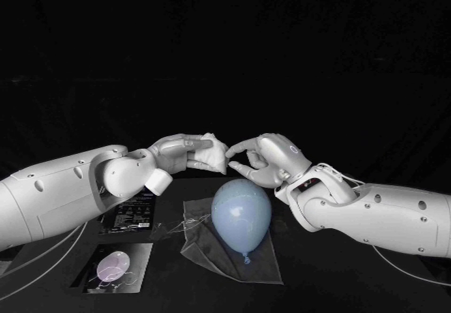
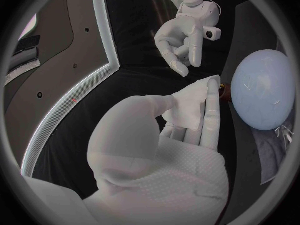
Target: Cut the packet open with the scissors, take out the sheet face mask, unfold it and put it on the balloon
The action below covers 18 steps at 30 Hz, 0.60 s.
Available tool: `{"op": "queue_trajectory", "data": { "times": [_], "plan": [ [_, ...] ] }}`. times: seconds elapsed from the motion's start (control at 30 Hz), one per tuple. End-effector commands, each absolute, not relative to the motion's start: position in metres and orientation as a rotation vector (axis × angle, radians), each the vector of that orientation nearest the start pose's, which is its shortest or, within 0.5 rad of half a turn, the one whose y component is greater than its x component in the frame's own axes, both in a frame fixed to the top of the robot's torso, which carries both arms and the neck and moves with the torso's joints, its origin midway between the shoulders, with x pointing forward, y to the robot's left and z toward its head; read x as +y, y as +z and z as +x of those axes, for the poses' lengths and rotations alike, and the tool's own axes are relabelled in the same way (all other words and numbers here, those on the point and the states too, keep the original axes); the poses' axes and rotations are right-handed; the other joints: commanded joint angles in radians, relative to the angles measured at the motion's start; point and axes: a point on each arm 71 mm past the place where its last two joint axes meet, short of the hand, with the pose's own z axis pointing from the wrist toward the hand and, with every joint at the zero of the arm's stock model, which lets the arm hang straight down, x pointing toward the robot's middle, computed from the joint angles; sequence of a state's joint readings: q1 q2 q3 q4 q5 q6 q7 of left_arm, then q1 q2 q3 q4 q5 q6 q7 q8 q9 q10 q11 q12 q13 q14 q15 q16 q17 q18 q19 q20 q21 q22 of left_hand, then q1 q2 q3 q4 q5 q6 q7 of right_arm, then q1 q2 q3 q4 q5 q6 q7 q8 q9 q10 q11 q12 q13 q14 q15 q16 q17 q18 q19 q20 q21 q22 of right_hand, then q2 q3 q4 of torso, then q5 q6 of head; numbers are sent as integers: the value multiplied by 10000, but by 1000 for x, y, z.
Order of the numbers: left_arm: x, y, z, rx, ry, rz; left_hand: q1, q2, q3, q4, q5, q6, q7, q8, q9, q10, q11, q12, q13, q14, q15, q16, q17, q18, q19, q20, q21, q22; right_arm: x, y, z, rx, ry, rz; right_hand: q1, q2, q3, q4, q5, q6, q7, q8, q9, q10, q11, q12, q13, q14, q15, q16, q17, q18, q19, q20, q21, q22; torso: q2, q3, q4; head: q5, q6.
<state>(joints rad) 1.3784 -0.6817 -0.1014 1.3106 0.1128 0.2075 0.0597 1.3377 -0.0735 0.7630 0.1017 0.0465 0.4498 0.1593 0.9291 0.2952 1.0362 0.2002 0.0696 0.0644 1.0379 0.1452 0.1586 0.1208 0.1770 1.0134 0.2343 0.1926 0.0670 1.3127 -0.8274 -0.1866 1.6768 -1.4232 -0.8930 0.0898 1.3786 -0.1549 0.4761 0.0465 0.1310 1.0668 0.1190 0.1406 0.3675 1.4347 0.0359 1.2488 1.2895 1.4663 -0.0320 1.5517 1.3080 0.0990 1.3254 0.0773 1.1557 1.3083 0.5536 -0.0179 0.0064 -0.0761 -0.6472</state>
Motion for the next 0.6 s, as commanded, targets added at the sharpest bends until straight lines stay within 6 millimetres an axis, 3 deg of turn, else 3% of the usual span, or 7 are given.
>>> {"op": "queue_trajectory", "data": {
  "times": [0.03, 0.33, 0.6],
  "plan": [
    [158, -136, 529, 19098, -18331, -10215, 74, 66, 2, -3, 28, -12, 1106, 18, -28, -48, -4, -41, -9, -55, -1, -46, -12, 64, 48, 31, -42, -2, -150, -132, 442, 10591, 8973, -2333, -65, 48, 32, -43, -64, 17, 36, -77, -8, 120, 14, 230, 266, 944, 69, 29, 2159, -91, 99, 22, 102, 386, -7, -17, -4, 14, -2],
    [156, -136, 528, 19138, -18332, -10209, 15, 161, -1, 109, 28, -10, 1119, 8, -74, -47, 9, -38, -8, -38, 13, -64, -11, 64, 45, 50, -70, -4, -140, -135, 446, 11038, 8624, -2652, -154, -11, -6, -31, -298, -139, 112, -208, -68, 146, 82, 429, 496, 938, 126, 24, 2143, -86, 68, 55, 85, 427, -14, -21, 7, 35, -4],
    [157, -136, 528, 19020, -18286, -10259, 116, 249, 64, 53, 29, 13, 1098, 35, -100, -17, -14, -25, -5, -5, -10, -71, -6, 75, 61, 35, -84, -1, -139, -135, 445, 10838, 8439, -3008, -456, -427, -263, 143, -590, -443, 247, -438, -178, -130, 212, 63, 297, 859, 242, -83, 1858, 23, -316, 164, -491, 188, -19, -24, -11, 75, -2]
  ]
}}
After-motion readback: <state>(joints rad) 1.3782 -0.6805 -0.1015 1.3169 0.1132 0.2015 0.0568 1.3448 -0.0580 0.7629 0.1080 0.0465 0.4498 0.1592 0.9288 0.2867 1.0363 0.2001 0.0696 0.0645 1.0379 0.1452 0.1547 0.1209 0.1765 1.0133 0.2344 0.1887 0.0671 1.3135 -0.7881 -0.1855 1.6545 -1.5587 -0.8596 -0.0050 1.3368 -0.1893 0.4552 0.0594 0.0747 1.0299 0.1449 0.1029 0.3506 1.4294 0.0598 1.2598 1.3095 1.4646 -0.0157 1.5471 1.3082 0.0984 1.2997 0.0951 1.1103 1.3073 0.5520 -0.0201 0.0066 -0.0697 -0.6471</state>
